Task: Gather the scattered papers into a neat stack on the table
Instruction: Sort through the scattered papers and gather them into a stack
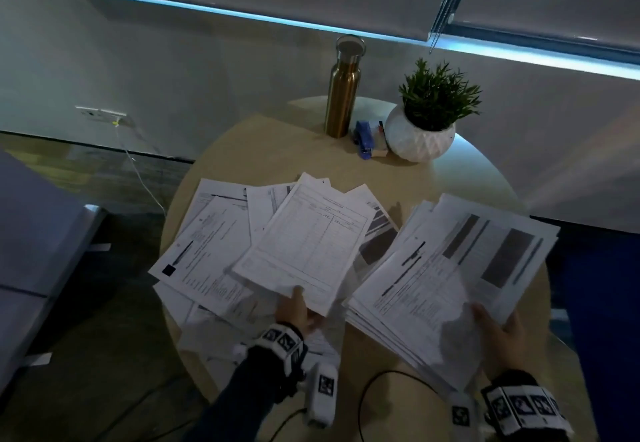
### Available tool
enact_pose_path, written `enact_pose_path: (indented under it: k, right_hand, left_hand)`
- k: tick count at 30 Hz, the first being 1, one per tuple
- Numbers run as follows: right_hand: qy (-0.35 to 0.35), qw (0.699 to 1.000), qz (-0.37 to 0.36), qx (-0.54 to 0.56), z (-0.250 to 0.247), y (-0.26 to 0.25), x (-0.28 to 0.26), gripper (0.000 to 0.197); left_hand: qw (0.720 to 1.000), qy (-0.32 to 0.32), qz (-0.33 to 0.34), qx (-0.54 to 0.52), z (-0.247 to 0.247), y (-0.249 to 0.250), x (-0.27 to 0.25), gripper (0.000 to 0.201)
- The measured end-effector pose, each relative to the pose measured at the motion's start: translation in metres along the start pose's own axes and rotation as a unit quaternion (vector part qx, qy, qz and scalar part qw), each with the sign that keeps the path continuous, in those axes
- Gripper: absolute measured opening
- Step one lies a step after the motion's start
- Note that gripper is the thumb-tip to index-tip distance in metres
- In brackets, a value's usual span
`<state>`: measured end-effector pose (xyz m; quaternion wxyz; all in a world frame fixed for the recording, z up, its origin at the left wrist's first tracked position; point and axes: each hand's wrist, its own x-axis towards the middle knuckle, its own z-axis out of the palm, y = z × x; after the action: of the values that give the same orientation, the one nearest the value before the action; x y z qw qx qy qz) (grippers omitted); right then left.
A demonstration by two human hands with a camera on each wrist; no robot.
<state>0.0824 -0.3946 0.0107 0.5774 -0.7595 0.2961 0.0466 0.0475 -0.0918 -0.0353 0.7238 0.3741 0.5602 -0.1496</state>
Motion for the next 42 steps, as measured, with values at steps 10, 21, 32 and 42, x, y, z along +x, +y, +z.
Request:
enact_pose_path:
  k: [10, 21, 32, 42]
  right_hand:
    - [0.03, 0.999, 0.021, -0.019, -0.011, -0.006, -0.004, 0.042]
    - [0.04, 0.999, 0.021, -0.022, -0.019, -0.002, -0.01, 0.029]
    - [0.034, 0.998, 0.011, -0.058, -0.013, -0.011, -0.008, 0.047]
    - [-0.007, 0.996, -0.085, -0.003, 0.029, -0.056, 0.01, 0.039]
  left_hand:
    - [0.799, 0.198, 0.255, 0.507, -0.014, 0.072, 0.019, 0.094]
    - [0.808, 0.288, 0.223, 0.464, 0.0, 0.077, 0.058, 0.049]
    - [0.801, 0.181, 0.512, 0.252, -0.009, 0.094, 0.041, 0.026]
    - [0.702, -0.155, 0.642, 0.266, -0.005, 0.158, -0.072, 0.044]
